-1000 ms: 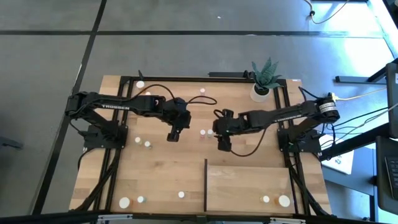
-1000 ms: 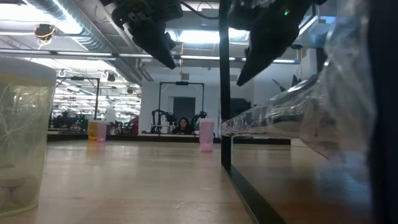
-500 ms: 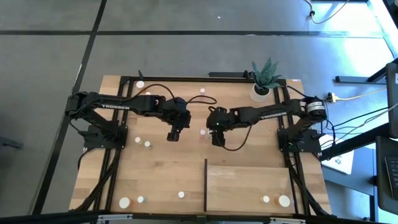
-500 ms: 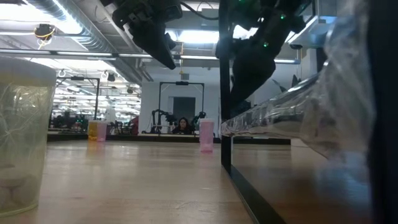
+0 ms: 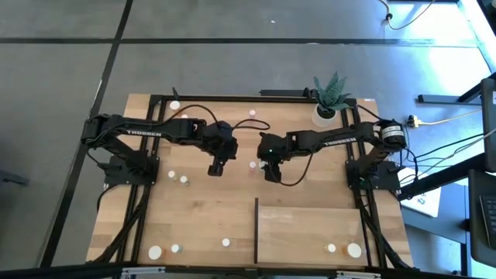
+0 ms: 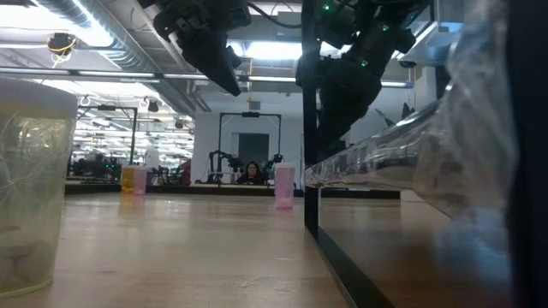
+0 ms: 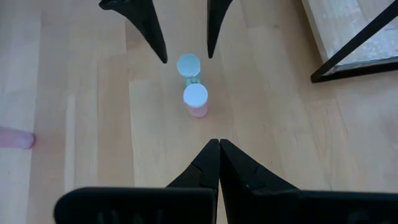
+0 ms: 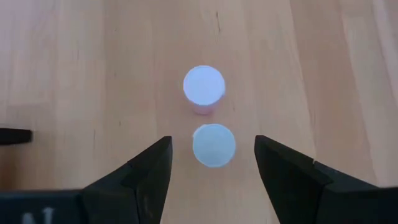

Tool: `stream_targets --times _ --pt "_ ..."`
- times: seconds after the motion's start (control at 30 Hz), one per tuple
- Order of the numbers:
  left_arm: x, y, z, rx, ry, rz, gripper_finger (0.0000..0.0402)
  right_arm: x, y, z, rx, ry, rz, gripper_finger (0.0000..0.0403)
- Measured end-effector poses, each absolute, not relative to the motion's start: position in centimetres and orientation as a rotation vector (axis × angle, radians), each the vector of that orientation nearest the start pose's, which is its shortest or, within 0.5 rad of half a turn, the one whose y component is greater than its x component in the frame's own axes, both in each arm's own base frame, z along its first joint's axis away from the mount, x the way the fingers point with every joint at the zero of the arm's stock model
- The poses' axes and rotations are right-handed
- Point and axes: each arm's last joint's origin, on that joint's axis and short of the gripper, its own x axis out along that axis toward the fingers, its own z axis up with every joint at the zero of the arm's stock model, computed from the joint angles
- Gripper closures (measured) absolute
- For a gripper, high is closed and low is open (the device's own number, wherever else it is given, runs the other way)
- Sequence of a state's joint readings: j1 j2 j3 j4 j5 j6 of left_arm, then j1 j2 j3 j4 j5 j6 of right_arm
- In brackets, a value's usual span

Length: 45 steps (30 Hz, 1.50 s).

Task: Pick and place medicine bottles onto shelf by color
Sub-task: Put the middle green pill bottle on the shelf

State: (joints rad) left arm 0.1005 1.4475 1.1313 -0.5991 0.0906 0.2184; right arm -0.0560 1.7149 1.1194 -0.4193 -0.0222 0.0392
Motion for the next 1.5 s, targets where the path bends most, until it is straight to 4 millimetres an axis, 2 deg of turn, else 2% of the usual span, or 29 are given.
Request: stream_targets --times 0.17,0.53,0.87,1.3,1.5 --pt "29.5 2.7 26.9 0.110 0.923 -0.090 0.0401 34.6 -1.9 19.2 0.055 1.020 -0.041 0.0172" --pt "29.5 2.7 26.9 0.108 0.925 -0.089 0.0401 35.3 -1.9 16.7 0.031 1.089 -0.026 0.0172" --pt "29.5 2.7 26.9 0.108 0.925 -0.089 0.0401 35.6 -2.0 16.5 0.030 1.067 -0.030 0.0174" --pt "29.5 2.7 26.9 0.108 0.925 -0.089 0.0401 35.7 -2.0 16.5 0.031 1.062 -0.031 0.0264" --pt "29.5 2.7 26.9 0.108 0.925 -0.089 0.0401 35.7 -2.0 16.5 0.035 1.061 -0.033 0.0280"
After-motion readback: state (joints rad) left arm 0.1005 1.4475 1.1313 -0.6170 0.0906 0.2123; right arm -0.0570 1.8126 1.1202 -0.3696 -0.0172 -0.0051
